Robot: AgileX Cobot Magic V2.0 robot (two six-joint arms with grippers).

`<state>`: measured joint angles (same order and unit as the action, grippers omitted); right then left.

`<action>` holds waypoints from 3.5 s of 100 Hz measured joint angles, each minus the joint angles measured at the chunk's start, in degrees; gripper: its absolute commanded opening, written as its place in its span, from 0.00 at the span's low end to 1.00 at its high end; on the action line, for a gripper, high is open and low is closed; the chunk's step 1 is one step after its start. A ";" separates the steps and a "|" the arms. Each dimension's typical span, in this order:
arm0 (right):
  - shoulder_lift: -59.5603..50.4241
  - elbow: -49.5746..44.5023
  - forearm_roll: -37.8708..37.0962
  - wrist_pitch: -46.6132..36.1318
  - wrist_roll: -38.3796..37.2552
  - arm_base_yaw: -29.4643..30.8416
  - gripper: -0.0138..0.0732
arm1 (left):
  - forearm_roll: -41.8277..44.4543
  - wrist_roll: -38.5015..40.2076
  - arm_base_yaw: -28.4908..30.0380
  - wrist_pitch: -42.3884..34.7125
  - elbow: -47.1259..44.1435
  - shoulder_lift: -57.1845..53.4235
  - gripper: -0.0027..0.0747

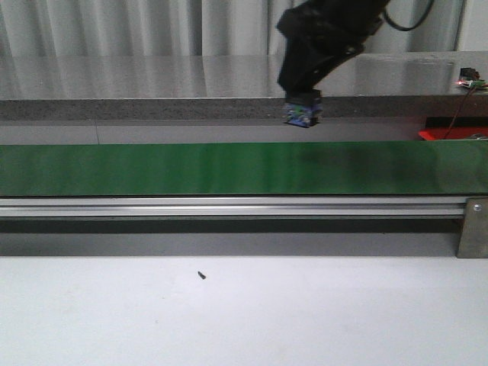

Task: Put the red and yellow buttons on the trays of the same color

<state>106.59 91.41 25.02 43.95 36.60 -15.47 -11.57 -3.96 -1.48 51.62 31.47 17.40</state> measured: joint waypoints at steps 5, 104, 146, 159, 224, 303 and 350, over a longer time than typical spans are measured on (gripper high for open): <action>-0.15 0.00 0.00 0.58 -0.36 2.38 0.29 | 0.00 0.00 0.00 0.00 0.00 0.00 0.01; 0.99 0.00 -1.08 -2.86 -7.13 34.03 0.29 | 0.00 0.00 0.00 0.00 0.00 0.00 0.01; 10.14 0.00 -0.85 -7.51 -7.33 34.03 0.29 | 0.00 0.00 0.00 0.00 0.00 0.00 0.01; 12.40 0.00 -0.85 -8.25 -7.33 34.03 0.29 | 0.00 0.00 0.00 0.00 0.00 0.00 0.01; 12.60 0.00 -0.76 -6.81 -7.33 34.03 0.74 | 0.00 0.00 0.00 0.00 0.00 0.00 0.01; -8.88 -3.09 -0.96 -2.11 -7.33 28.66 0.09 | 0.00 0.00 0.00 0.00 0.00 0.00 0.01; -30.74 -32.02 -0.76 -17.86 -7.55 25.33 0.09 | 0.00 0.00 0.00 0.00 0.00 0.00 0.01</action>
<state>75.84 59.39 24.26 26.08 29.04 9.86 -11.57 -3.96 -1.48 51.62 31.47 17.40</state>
